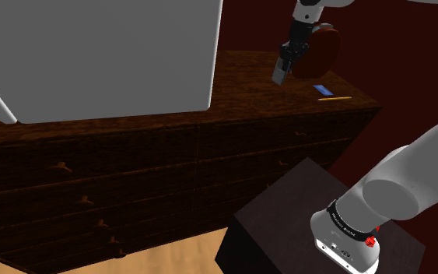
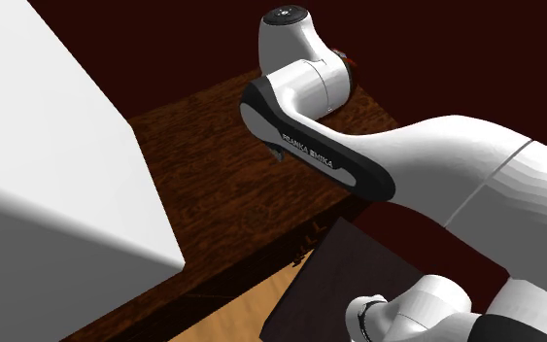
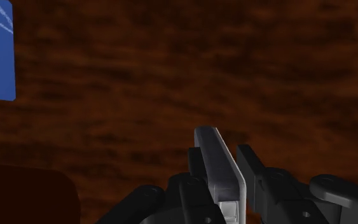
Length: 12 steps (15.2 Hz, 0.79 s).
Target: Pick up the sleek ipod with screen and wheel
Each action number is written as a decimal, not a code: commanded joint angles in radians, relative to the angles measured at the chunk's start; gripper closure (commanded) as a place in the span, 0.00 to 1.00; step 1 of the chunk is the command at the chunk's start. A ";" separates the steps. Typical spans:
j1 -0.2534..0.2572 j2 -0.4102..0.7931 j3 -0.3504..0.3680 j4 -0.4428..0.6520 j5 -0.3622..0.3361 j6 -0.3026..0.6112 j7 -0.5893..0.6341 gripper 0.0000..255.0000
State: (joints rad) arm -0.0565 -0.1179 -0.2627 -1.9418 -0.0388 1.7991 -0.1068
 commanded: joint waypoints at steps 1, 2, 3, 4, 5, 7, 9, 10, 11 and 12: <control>0.000 0.001 0.000 0.025 0.000 -0.024 -0.001 1.00; 0.000 0.001 0.000 0.038 0.001 -0.038 -0.001 1.00; 0.000 0.001 0.001 0.051 0.001 -0.051 -0.001 1.00; 0.001 0.001 0.001 0.065 0.001 -0.064 -0.001 1.00; 0.001 0.001 0.001 0.079 0.001 -0.078 -0.001 1.00; 0.001 0.003 0.001 0.108 0.002 -0.105 -0.002 1.00; 0.001 0.005 0.001 0.137 0.002 -0.132 -0.003 1.00; 0.001 0.007 0.001 0.152 0.003 -0.146 -0.003 1.00; 0.002 0.009 0.001 0.168 0.003 -0.160 -0.004 1.00; 0.002 0.011 0.001 0.184 0.004 -0.173 -0.004 1.00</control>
State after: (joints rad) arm -0.0549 -0.1075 -0.2613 -1.7737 -0.0350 1.6411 -0.1105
